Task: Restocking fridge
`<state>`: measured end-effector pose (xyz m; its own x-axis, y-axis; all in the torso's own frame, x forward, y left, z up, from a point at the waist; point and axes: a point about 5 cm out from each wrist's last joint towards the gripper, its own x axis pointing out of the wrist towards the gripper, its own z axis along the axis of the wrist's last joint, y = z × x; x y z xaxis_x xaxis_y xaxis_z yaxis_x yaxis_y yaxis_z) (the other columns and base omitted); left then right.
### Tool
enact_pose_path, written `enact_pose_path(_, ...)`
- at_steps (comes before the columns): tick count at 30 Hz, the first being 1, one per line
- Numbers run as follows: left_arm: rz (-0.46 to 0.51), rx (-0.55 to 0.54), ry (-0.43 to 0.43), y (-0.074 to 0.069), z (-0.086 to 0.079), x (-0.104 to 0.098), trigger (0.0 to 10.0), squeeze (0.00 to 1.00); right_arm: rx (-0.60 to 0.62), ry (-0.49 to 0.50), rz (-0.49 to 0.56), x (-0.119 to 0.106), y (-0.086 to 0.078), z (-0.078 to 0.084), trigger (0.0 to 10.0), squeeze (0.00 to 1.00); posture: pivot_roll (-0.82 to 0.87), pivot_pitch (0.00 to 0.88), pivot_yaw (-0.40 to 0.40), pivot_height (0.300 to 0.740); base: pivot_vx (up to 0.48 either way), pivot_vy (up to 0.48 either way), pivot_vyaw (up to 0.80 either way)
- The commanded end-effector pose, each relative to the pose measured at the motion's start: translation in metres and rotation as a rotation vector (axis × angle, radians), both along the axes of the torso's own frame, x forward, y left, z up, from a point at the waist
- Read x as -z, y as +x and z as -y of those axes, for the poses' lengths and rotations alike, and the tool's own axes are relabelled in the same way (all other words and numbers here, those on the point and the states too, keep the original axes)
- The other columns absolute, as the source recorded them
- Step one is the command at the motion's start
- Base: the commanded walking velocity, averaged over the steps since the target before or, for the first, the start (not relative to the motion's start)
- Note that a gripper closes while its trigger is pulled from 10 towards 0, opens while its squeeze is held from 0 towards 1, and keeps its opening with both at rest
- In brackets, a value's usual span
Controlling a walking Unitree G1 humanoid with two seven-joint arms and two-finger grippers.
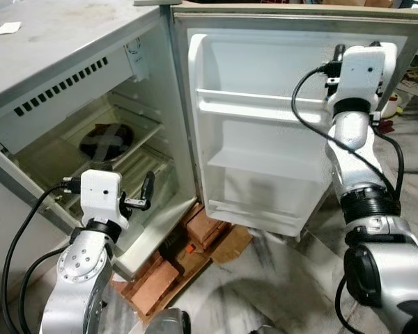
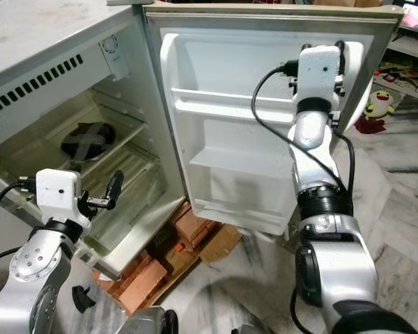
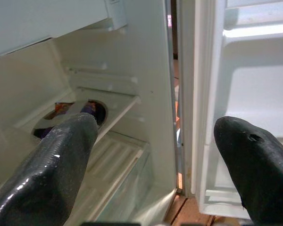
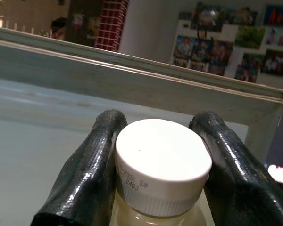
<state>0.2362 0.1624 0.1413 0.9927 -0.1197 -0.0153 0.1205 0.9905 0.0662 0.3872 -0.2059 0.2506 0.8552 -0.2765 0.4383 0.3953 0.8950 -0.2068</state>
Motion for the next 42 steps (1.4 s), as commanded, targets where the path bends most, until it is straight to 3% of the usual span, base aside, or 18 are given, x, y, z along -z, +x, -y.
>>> enact_pose_path(1, -0.006, 0.014, 0.013, 0.000, 0.000, -0.001, 10.0, 0.00, 0.075, 0.033, -0.064, 0.011, 0.000, 0.018, 10.0, 0.00, 0.16, 0.110, 0.074, 0.740, 0.000, 0.000, 0.00)
enact_pose_path(7, -0.012, 0.024, 0.014, 0.002, 0.003, 0.000, 10.0, 0.00, 0.070, 0.053, -0.096, 0.009, 0.004, 0.022, 10.0, 0.01, 0.16, 0.102, 0.073, 0.740, 0.000, 0.000, 0.00)
enact_pose_path(8, -0.012, 0.026, 0.015, 0.002, 0.004, 0.000, 10.0, 0.00, 0.072, 0.057, -0.098, 0.008, 0.005, 0.023, 10.0, 0.99, 0.16, 0.101, 0.074, 0.740, 0.000, 0.000, 0.00)
enact_pose_path(16, -0.015, 0.034, 0.020, 0.004, 0.006, 0.000, 10.0, 0.00, 0.076, 0.076, -0.099, 0.003, 0.006, 0.029, 10.0, 1.00, 0.16, 0.092, 0.076, 0.740, 0.000, 0.000, 0.00)
enact_pose_path(23, -0.015, 0.040, 0.025, 0.006, 0.007, 0.001, 10.0, 0.00, 0.061, 0.078, -0.040, -0.010, 0.005, 0.031, 10.0, 1.00, 0.15, 0.085, 0.076, 0.740, 0.000, 0.000, 0.00)
enact_pose_path(31, -0.009, 0.040, 0.027, 0.009, 0.010, 0.001, 10.0, 0.00, 0.006, 0.051, 0.032, -0.026, 0.001, 0.024, 10.0, 1.00, 0.14, 0.075, 0.070, 0.740, 0.000, 0.000, 0.00)
enact_pose_path(40, -0.007, 0.035, 0.023, 0.010, 0.010, 0.001, 10.0, 0.00, -0.052, -0.014, 0.069, -0.020, -0.011, 0.017, 10.0, 1.00, 0.13, 0.068, 0.069, 0.740, 0.000, 0.000, 0.00)
enact_pose_path(41, -0.008, 0.035, 0.022, 0.010, 0.010, 0.002, 10.0, 0.00, -0.056, -0.019, 0.073, -0.019, -0.013, 0.016, 10.0, 0.95, 0.13, 0.067, 0.069, 0.740, 0.000, 0.000, 0.00)
enact_pose_path(42, -0.008, 0.034, 0.021, 0.011, 0.010, 0.002, 10.0, 0.00, -0.060, -0.020, 0.076, -0.018, -0.015, 0.016, 10.0, 0.82, 0.13, 0.066, 0.069, 0.740, 0.000, 0.000, 0.00)
